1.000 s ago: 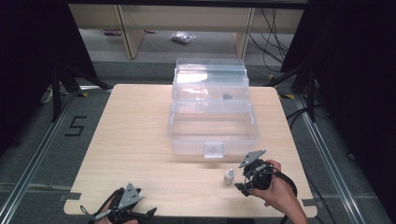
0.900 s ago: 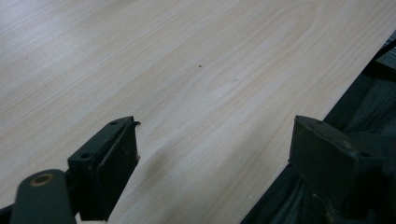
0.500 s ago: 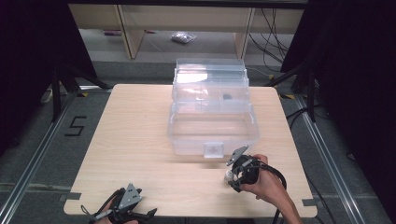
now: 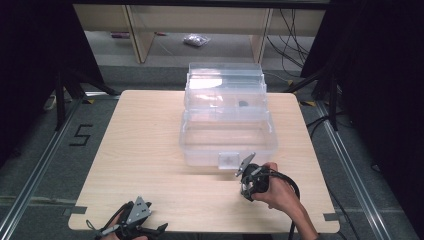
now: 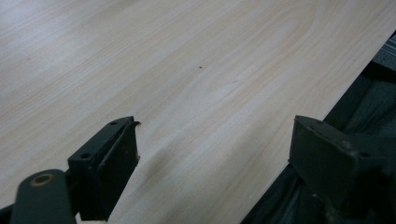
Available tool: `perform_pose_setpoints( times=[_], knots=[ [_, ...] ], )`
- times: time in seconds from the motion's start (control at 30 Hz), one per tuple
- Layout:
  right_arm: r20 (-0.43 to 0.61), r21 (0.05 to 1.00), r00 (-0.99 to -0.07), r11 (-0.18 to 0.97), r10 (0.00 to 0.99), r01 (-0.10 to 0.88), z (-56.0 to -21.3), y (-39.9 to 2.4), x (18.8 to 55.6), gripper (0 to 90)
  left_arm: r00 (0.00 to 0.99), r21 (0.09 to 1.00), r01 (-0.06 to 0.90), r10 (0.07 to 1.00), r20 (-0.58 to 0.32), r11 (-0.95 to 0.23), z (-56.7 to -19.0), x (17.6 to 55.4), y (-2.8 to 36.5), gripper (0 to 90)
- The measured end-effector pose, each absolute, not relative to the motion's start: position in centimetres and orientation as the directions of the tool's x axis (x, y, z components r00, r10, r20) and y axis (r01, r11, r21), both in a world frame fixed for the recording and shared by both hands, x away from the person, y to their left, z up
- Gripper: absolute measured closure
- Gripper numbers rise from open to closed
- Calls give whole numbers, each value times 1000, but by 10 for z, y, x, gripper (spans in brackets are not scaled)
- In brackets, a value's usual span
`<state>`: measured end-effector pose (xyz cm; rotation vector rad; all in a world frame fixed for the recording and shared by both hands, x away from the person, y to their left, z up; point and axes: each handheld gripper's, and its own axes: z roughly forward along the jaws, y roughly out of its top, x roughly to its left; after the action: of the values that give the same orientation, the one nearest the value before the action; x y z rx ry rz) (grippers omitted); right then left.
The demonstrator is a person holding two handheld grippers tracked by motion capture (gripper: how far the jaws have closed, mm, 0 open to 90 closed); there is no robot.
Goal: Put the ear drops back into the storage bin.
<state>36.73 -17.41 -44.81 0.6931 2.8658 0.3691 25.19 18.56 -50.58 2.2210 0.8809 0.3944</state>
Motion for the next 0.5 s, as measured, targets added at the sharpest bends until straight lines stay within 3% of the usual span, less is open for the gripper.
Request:
perform_pose_setpoints(
  times=[0.5],
  knots=[
    [-62, 236, -892, 875, 448, 423, -452, -169, 373, 596, 717, 712, 480, 697, 18, -512, -506, 251, 185, 152]
  ],
)
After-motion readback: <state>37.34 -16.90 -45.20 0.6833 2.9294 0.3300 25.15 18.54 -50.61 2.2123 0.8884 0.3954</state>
